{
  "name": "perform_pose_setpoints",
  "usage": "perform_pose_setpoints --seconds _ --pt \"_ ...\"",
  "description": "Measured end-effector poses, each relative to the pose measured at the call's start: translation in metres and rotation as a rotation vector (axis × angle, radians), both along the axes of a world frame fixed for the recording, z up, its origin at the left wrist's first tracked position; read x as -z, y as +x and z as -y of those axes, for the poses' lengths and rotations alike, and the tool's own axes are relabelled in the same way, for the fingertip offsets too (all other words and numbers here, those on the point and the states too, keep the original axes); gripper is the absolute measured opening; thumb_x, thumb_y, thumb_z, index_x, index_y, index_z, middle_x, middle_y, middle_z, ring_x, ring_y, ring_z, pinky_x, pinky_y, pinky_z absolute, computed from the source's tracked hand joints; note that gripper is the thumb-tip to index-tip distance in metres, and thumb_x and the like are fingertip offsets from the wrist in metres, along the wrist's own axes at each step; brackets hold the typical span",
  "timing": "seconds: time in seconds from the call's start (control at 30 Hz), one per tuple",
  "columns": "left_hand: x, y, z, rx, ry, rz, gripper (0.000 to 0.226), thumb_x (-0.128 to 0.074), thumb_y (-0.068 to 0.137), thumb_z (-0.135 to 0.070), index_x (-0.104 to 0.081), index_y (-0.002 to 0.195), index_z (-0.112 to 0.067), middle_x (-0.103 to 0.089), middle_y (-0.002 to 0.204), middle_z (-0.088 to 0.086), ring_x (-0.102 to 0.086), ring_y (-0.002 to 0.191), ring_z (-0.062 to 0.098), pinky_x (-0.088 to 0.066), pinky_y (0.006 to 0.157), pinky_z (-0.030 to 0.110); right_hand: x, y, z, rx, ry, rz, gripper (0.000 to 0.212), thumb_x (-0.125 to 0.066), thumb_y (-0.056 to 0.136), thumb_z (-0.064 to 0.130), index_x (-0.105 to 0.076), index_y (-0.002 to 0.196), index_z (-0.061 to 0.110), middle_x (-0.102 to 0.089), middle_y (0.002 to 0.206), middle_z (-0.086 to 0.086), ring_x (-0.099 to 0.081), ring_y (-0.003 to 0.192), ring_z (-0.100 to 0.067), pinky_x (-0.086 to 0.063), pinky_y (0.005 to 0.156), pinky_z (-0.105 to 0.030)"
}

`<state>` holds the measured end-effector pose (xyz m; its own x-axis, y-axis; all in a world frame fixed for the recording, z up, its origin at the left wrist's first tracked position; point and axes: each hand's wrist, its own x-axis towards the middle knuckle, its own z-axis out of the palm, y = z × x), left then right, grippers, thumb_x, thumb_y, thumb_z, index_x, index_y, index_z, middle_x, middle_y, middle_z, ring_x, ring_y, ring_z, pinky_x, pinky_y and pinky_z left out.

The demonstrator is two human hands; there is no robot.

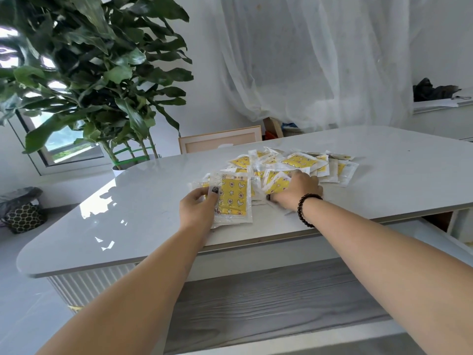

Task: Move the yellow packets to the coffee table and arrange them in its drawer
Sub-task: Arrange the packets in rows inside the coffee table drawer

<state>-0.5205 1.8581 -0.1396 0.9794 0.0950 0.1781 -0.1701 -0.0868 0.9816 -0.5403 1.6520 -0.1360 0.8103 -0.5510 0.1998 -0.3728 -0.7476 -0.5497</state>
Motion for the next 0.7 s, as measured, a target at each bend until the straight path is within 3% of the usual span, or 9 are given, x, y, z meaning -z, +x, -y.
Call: perform_pose_setpoints --seconds 0.1,0.17,0.2,0.23,0.3,0.37,0.43,0.57,0.7 --pt "0.000 0.000 0.001 0.002 -0.005 0.002 0.010 -0.064 0.090 -0.021 -0.070 0.087 -0.028 -0.073 0.100 0.004 -0.068 0.085 0.022 -0.054 0.075 0.031 -0.002 -0.007 0.003 -0.037 0.205 0.195 0.059 -0.069 0.077 0.037 -0.048 0.128 0.014 -0.058 0.123 -0.003 -0.055 0.110 -0.027 -0.048 0.087 -0.034" --pt "0.001 0.000 0.001 0.007 -0.002 0.003 0.011 -0.063 0.091 -0.021 -0.069 0.086 -0.028 -0.073 0.100 0.004 -0.068 0.084 0.022 -0.056 0.077 0.034 -0.004 -0.010 -0.001 -0.047 0.511 0.466 0.041 -0.062 0.086 0.033 -0.051 0.119 0.011 -0.057 0.108 -0.002 -0.054 0.098 -0.023 -0.046 0.076 -0.029" --pt "0.001 0.001 0.001 0.012 -0.003 0.004 0.011 -0.062 0.091 -0.021 -0.069 0.086 -0.029 -0.073 0.099 0.004 -0.069 0.083 0.022 -0.057 0.078 0.035 -0.005 -0.012 -0.007 -0.037 0.716 0.570 0.040 -0.059 0.088 0.032 -0.050 0.120 0.009 -0.054 0.107 -0.001 -0.052 0.099 -0.021 -0.044 0.079 -0.030" --pt "0.001 0.000 0.001 0.015 0.000 0.003 0.012 -0.061 0.092 -0.022 -0.068 0.085 -0.029 -0.073 0.098 0.004 -0.068 0.082 0.022 -0.057 0.079 0.037 -0.006 -0.012 -0.014 -0.027 0.905 0.633 0.040 -0.058 0.089 0.032 -0.049 0.121 0.009 -0.054 0.109 -0.003 -0.052 0.102 -0.021 -0.043 0.082 -0.031" --pt "0.001 0.001 0.001 0.016 0.010 0.006 0.012 -0.060 0.093 -0.023 -0.067 0.085 -0.029 -0.072 0.096 0.004 -0.068 0.080 0.023 -0.056 0.077 0.037 -0.005 -0.012 -0.031 -0.072 1.098 0.619 0.035 -0.055 0.089 0.029 -0.049 0.119 0.011 -0.054 0.106 -0.007 -0.054 0.101 -0.024 -0.042 0.076 -0.031" --pt "0.000 0.000 0.003 0.017 0.012 0.015 0.011 -0.059 0.094 -0.023 -0.067 0.087 -0.027 -0.072 0.094 0.003 -0.066 0.077 0.021 -0.055 0.071 0.034 -0.003 -0.016 -0.050 -0.171 1.096 0.523 0.036 -0.053 0.091 0.026 -0.049 0.120 0.006 -0.052 0.103 -0.008 -0.053 0.092 -0.022 -0.042 0.067 -0.030" --pt "-0.001 -0.002 0.004 0.004 0.025 0.027 0.010 -0.057 0.095 -0.025 -0.066 0.091 -0.024 -0.069 0.091 0.001 -0.063 0.077 0.020 -0.051 0.070 0.031 -0.003 -0.019 -0.062 -0.243 0.995 0.454 0.031 -0.053 0.092 0.024 -0.050 0.114 0.002 -0.048 0.096 -0.006 -0.047 0.081 -0.018 -0.042 0.070 -0.029" --pt "-0.001 -0.003 0.004 0.007 0.026 0.044 0.012 -0.057 0.095 -0.027 -0.065 0.092 -0.020 -0.065 0.087 0.004 -0.056 0.071 0.022 -0.047 0.069 0.033 0.000 -0.014 -0.073 -0.315 0.763 0.389 0.031 -0.059 0.089 0.026 -0.050 0.110 0.005 -0.047 0.099 -0.005 -0.046 0.087 -0.019 -0.038 0.072 -0.029" --pt "-0.001 -0.005 0.002 0.052 -0.018 0.041 0.012 -0.059 0.093 -0.023 -0.066 0.083 -0.025 -0.068 0.083 0.005 -0.060 0.072 0.024 -0.052 0.073 0.041 0.002 -0.006 -0.075 -0.278 0.643 0.355 0.025 -0.064 0.083 0.033 -0.045 0.085 0.017 -0.042 0.093 -0.003 -0.043 0.074 -0.017 -0.032 0.057 -0.025"
